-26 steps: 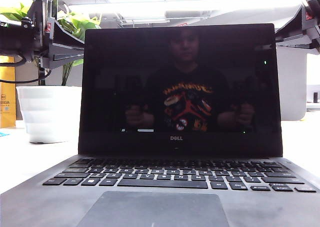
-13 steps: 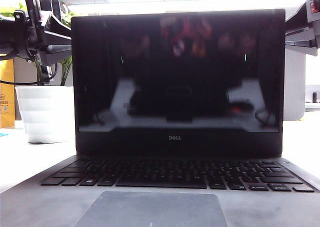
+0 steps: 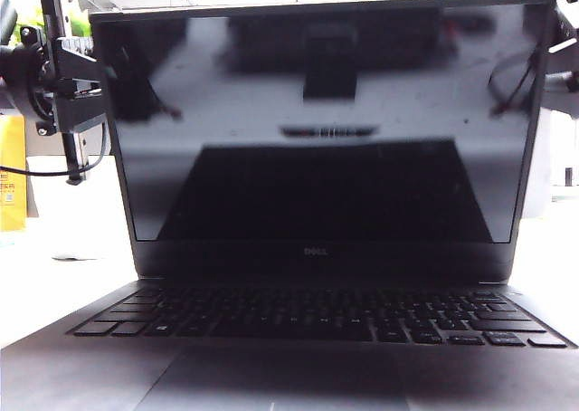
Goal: Close the laptop lid.
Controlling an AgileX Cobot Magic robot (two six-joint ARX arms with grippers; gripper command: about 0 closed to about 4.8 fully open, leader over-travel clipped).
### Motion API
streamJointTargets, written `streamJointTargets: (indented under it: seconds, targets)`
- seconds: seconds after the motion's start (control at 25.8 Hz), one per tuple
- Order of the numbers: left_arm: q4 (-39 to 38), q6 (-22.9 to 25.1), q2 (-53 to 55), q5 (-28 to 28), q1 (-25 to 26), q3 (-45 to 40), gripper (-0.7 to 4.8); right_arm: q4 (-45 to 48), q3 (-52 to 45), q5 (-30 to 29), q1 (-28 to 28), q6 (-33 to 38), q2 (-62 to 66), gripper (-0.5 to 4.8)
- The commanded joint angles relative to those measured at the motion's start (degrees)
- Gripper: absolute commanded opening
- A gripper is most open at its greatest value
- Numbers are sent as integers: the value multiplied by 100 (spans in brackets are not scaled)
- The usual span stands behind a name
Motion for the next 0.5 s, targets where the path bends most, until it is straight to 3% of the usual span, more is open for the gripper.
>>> streamJointTargets:
  seconds: [0.04,0.16,0.23,0.39,0.5]
  targets:
    - [-372,9,-28,11,2,4,-5,-872,-24,-254,85,-22,-15,-1]
    - [-1552,542,-28,-4,-138,2,-5,-1676,-28,-267,85,-164,-15,-1]
    - [-2885,1504,-28,-109,-367,0,-5,-2205,-35,-234,173,-415,-15,-1]
    - [-4903,3215,-26,-767,-529,-2,-5,-2795,-184,79,557,-518,-13,-1]
    - [-5654,3853,-26,-1508,-531,-144,-5,-3014,-431,433,660,-535,-13,-1]
